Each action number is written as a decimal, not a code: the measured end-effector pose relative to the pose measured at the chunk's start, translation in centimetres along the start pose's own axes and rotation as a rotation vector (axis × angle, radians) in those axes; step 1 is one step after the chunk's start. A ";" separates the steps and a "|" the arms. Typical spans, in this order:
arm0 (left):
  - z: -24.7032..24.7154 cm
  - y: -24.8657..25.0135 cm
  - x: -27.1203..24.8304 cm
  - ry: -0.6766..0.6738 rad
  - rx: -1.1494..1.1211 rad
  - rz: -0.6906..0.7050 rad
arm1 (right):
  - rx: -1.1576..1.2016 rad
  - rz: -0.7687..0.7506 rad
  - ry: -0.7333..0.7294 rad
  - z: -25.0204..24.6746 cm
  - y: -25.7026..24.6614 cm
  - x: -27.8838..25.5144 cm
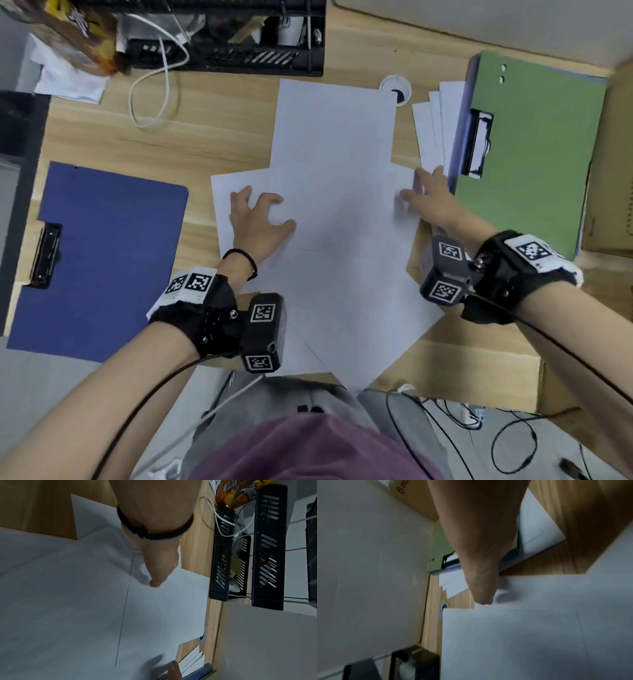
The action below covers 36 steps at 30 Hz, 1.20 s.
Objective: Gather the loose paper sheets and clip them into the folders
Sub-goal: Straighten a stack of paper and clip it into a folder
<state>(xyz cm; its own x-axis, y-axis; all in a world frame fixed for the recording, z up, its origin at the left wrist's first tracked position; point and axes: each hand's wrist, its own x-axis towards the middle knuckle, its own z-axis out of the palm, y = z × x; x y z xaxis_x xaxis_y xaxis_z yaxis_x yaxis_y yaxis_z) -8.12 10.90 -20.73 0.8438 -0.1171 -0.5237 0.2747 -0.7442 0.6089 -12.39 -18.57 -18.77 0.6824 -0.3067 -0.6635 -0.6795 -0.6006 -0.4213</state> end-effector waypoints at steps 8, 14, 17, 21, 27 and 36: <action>0.5 1.3 0.3 0.011 0.041 -0.035 | -0.176 -0.045 0.022 4.8 0.1 -2.4; -0.8 0.1 0.3 -0.062 0.077 0.014 | -0.202 -0.101 -0.007 7.7 0.4 -5.6; -1.6 -0.4 0.2 -0.075 0.102 0.057 | -0.233 -0.111 -0.043 9.4 -0.2 -7.8; -2.9 -1.2 0.1 -0.102 0.114 0.072 | -0.299 -0.185 -0.155 9.2 -0.8 -8.8; -3.3 -2.7 -0.9 -0.133 0.112 0.087 | -0.201 -0.166 0.210 3.4 0.6 -5.9; 1.9 3.5 -2.1 -0.229 0.341 0.301 | -0.258 -0.137 0.207 2.1 1.7 -4.8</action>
<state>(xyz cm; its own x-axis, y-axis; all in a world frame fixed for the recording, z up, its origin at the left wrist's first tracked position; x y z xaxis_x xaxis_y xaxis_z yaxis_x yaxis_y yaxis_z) -9.84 7.27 -18.64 0.7295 -0.4720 -0.4951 -0.1636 -0.8232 0.5437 -17.38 -16.56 -17.63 0.8207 -0.3372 -0.4612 -0.5052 -0.8053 -0.3102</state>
